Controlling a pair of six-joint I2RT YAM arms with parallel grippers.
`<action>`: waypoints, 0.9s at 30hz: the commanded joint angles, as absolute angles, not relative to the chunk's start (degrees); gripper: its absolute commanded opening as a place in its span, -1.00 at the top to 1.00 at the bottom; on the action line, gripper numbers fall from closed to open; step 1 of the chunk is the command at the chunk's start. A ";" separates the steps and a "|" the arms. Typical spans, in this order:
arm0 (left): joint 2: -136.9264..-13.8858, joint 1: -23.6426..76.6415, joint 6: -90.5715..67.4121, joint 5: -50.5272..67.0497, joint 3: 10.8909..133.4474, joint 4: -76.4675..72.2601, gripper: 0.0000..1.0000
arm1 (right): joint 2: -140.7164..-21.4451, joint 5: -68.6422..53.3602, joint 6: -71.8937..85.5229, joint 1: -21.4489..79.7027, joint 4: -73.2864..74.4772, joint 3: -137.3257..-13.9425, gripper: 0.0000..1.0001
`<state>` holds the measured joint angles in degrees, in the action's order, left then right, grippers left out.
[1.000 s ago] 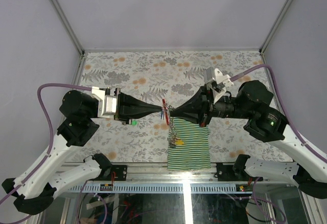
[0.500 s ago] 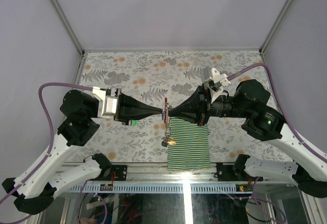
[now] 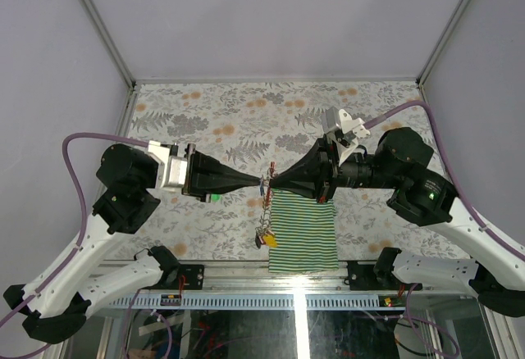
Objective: Put the keys on the keyring
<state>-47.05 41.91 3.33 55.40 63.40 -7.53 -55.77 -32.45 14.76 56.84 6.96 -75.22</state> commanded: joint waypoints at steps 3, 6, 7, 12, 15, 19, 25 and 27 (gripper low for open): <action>-45.87 42.10 2.48 57.51 64.07 -11.25 1.00 | -55.35 -30.79 15.17 56.84 1.41 -75.27 1.00; -45.71 42.10 2.39 57.22 63.99 -11.57 1.00 | -55.11 -30.68 15.14 56.84 1.70 -75.20 1.00; -45.65 42.10 2.25 57.22 64.05 -11.71 1.00 | -55.03 -30.60 15.12 56.85 1.75 -75.15 1.00; -45.70 42.12 1.76 57.63 64.03 -11.97 1.00 | -54.85 -30.34 15.19 56.81 1.55 -75.02 1.00; -45.76 42.08 1.65 57.91 63.76 -11.92 1.00 | -54.52 -29.84 15.37 56.78 0.79 -74.98 1.00; -45.95 42.10 1.77 58.10 63.73 -11.21 1.00 | -54.15 -29.74 15.60 56.78 -0.17 -75.06 1.00; -46.38 42.10 2.00 57.79 64.07 -10.55 1.00 | -54.35 -32.29 15.33 56.83 -0.39 -75.07 1.00; -46.33 42.14 2.05 57.68 64.11 -10.60 1.00 | -54.00 -31.54 14.97 56.78 -0.08 -74.85 1.00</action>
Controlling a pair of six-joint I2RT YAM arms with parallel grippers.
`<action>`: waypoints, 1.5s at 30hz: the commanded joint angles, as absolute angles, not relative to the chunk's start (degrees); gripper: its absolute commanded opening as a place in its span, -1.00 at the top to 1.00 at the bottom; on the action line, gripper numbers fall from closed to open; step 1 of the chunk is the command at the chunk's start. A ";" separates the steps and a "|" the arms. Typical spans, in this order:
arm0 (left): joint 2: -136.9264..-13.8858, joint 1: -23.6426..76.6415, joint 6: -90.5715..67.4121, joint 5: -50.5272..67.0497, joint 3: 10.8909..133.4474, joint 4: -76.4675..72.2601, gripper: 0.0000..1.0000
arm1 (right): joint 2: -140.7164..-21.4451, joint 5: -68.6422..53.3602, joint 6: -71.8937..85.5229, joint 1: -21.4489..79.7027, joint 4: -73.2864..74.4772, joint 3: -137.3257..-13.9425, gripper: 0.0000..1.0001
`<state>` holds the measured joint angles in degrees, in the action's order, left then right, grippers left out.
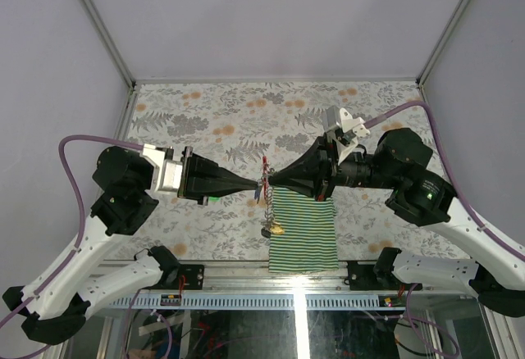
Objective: Put the keys on the keyring
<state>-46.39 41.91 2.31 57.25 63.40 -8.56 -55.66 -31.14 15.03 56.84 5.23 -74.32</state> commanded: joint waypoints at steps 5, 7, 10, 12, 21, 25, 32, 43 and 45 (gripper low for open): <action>-46.51 42.12 2.13 57.54 64.00 -10.35 1.00 | -53.04 -30.33 14.66 56.78 -0.94 -74.49 1.00; -46.32 42.10 2.20 57.32 63.84 -10.35 1.00 | -52.65 -30.32 14.32 56.83 -1.13 -74.24 1.00; -45.78 42.10 2.25 56.63 63.68 -10.52 1.00 | -51.68 -30.09 13.24 56.79 -0.60 -73.81 1.00; -45.49 42.19 2.28 56.24 63.50 -10.64 1.00 | -50.88 -29.47 12.37 56.78 -0.06 -73.47 1.00; -45.37 42.10 2.09 54.48 63.38 -10.92 1.00 | -50.82 -31.45 10.60 56.79 2.65 -74.23 1.00; -46.07 42.10 1.69 54.49 63.66 -11.16 1.00 | -52.44 -33.30 10.92 56.80 2.49 -74.90 1.00; -46.28 42.10 1.63 53.94 63.95 -10.76 1.00 | -54.20 -35.60 11.58 56.78 0.91 -75.28 1.00; -46.14 42.14 1.50 53.70 63.76 -10.49 1.00 | -54.15 -35.07 11.76 56.78 -0.26 -74.98 1.00; -46.14 42.14 1.48 53.90 63.81 -10.52 1.00 | -54.14 -34.92 11.85 56.83 -0.42 -75.05 1.00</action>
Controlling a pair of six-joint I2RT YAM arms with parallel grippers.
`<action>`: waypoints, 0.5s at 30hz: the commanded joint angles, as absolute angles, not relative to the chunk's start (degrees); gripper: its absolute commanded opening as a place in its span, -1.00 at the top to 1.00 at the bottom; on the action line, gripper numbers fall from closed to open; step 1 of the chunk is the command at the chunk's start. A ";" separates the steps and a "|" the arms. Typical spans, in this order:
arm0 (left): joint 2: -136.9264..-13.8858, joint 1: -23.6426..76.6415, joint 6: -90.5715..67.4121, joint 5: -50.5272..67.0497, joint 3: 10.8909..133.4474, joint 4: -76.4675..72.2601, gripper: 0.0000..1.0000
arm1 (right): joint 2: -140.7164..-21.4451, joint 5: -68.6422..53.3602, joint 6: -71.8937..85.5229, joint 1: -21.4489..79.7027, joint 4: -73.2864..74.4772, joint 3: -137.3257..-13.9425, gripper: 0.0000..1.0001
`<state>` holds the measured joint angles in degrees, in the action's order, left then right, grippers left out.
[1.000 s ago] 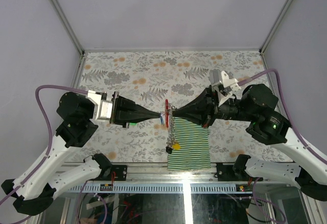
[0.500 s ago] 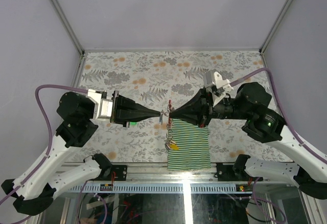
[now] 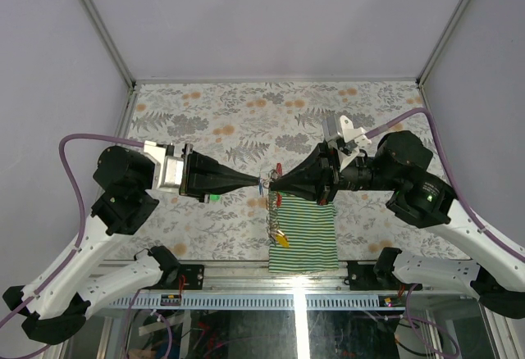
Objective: Put the keys on the keyring
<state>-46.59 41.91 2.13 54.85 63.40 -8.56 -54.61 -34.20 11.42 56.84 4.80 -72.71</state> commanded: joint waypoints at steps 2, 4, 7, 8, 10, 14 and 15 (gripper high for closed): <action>-46.24 42.10 1.28 54.30 63.89 -10.49 1.00 | -54.14 -34.38 11.87 56.86 -0.46 -75.06 1.00; -46.30 42.10 1.22 55.09 63.97 -10.53 1.00 | -54.06 -33.97 11.85 56.78 -0.68 -75.00 1.00; -46.42 42.14 1.00 55.74 64.08 -10.17 1.00 | -54.06 -33.84 12.03 56.74 -0.89 -74.99 1.00; -46.45 42.15 1.05 55.90 64.16 -10.12 1.00 | -54.05 -33.86 12.04 56.81 -0.88 -74.95 1.00; -46.57 42.15 0.93 56.39 64.40 -9.85 1.00 | -54.09 -33.59 12.12 56.82 -0.98 -74.97 1.00; -46.98 42.13 0.68 57.41 64.76 -9.53 1.00 | -54.01 -32.84 12.16 56.79 -1.17 -74.89 1.00; -47.06 42.06 0.62 57.66 64.91 -9.44 1.00 | -53.93 -32.73 12.15 56.84 -1.19 -74.88 1.00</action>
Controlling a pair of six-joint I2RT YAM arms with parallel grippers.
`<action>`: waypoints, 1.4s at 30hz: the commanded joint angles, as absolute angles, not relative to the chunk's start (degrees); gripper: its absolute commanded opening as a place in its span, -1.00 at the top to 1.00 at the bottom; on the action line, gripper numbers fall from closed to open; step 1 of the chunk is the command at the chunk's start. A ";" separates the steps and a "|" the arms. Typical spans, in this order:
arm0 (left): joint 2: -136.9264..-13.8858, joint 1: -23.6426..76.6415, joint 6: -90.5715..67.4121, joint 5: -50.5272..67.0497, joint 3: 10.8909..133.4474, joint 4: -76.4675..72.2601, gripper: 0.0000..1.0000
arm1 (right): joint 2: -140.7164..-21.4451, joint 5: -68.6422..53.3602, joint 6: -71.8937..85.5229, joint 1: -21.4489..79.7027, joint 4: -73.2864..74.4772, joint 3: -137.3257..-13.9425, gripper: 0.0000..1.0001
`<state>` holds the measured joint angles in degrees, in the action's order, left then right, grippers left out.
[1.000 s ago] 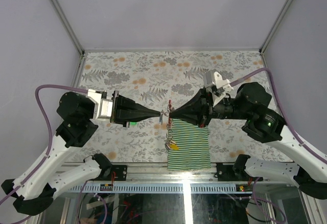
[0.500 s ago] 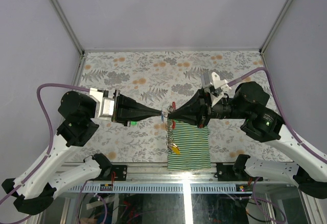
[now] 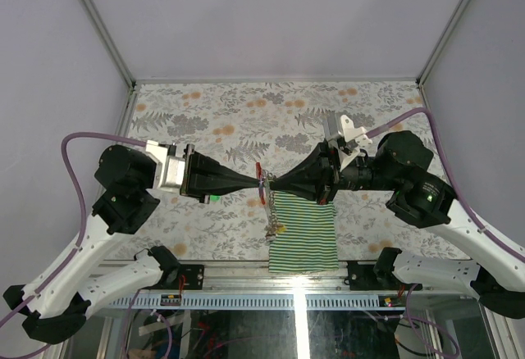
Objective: Put the keys on the keyring
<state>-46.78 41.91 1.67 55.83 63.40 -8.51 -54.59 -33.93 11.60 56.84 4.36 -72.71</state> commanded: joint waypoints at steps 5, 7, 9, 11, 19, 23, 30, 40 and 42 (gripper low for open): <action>-47.49 42.17 0.40 59.02 65.26 -9.14 1.00 | -54.00 -32.17 12.23 56.78 -1.17 -74.79 1.00; -47.47 42.10 0.51 59.30 65.27 -9.09 1.00 | -53.84 -32.02 12.20 56.79 -1.18 -74.79 1.00; -47.42 42.12 0.55 59.35 65.17 -9.10 1.00 | -53.67 -31.78 12.19 56.79 -1.36 -74.72 1.00; -47.52 42.18 0.54 59.64 65.20 -9.12 1.00 | -53.45 -31.45 12.16 56.78 -1.50 -74.56 1.00; -47.72 42.14 0.45 59.76 65.28 -8.83 1.00 | -52.01 -31.74 12.21 56.79 -3.47 -73.57 1.00; -47.82 42.13 0.50 59.68 65.39 -8.55 1.00 | -51.73 -32.48 12.11 56.79 -4.01 -73.39 1.00; -48.36 42.15 0.96 59.52 65.83 -7.48 1.00 | -51.51 -33.52 11.96 56.78 -4.36 -73.40 1.00; -46.99 42.11 3.55 57.99 65.14 -7.25 1.00 | -51.03 -33.49 5.21 56.79 6.23 -75.80 1.00; -46.99 42.11 3.83 58.21 65.14 -7.27 1.00 | -51.31 -33.70 4.38 56.84 7.79 -76.37 1.00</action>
